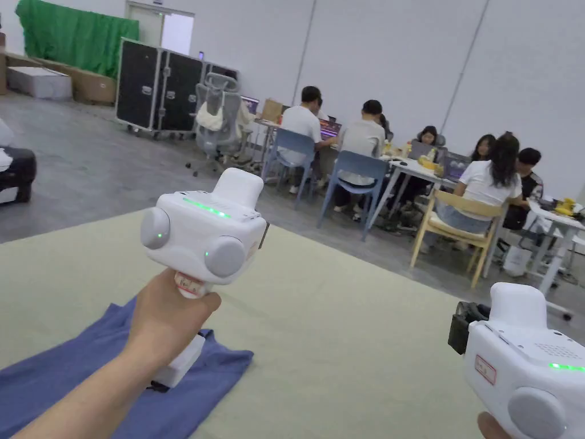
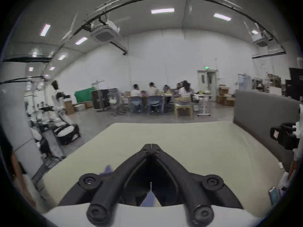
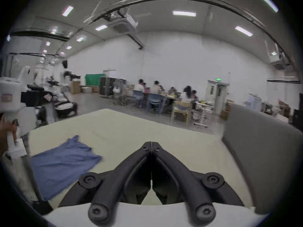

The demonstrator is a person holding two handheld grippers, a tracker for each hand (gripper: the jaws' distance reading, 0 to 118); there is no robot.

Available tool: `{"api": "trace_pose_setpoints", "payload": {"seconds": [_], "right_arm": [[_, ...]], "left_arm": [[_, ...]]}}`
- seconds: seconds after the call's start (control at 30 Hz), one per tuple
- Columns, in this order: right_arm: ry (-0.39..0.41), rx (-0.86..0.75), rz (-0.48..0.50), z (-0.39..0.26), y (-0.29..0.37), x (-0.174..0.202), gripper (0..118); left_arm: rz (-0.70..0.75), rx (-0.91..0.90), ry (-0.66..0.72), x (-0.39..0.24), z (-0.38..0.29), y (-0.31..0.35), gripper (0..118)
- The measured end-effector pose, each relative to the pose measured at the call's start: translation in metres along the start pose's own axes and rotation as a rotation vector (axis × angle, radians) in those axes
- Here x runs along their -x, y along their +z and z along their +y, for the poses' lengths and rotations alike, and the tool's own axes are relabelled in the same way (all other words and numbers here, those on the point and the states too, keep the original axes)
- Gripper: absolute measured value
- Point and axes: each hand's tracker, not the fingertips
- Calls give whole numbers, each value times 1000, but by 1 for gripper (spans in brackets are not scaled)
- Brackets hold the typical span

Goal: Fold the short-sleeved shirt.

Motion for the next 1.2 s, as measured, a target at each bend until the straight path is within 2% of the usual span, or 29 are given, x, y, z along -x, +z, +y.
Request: {"api": "trace_pose_setpoints", "payload": {"seconds": [0.03,0.17,0.23,0.33,0.43,0.47,0.5,0.53,0.57,0.63,0.73,0.93,1.0,1.03,1.07,1.1,1.13,1.17,1.2], "right_arm": [[-17,-2,52,1,-8,19,3],[-2,12,221,1,-41,113,3],[-10,25,287,-1,-51,145,3],[4,40,316,-2,-61,170,3],[-16,49,337,-4,-67,174,3],[-24,55,340,-6,-69,172,3],[-27,63,340,-9,-72,169,3],[-22,77,331,-14,-71,161,3],[-14,92,323,-19,-72,155,3],[20,132,292,-33,-76,137,3],[85,193,218,-53,-91,103,3],[57,324,126,-92,-127,34,3],[47,362,122,-107,-135,19,3],[36,377,123,-114,-138,14,3],[22,391,124,-123,-137,9,3],[9,401,129,-130,-138,6,3],[-5,412,134,-138,-137,3,3],[-20,414,143,-145,-136,1,3],[-43,422,151,-152,-134,1,3]], "left_arm": [[41,11,20,20,-4,7,0],[197,103,73,102,-27,35,0],[242,142,73,131,-39,46,0],[298,178,39,154,-55,54,0],[273,197,31,156,-73,43,0],[241,207,55,154,-83,38,13],[218,249,84,148,-96,25,77],[194,307,117,140,-112,6,98],[142,361,141,135,-125,-9,100],[20,457,165,116,-158,-44,100],[-23,618,60,76,-205,-106,100],[-91,778,42,21,-279,-207,100],[-104,803,50,16,-303,-225,96],[-107,832,43,15,-312,-232,84],[-111,833,35,15,-320,-236,66],[-114,837,24,16,-327,-238,65],[-125,751,46,20,-321,-224,56],[-126,751,29,21,-319,-223,38],[-103,746,-26,24,-315,-225,10]]}}
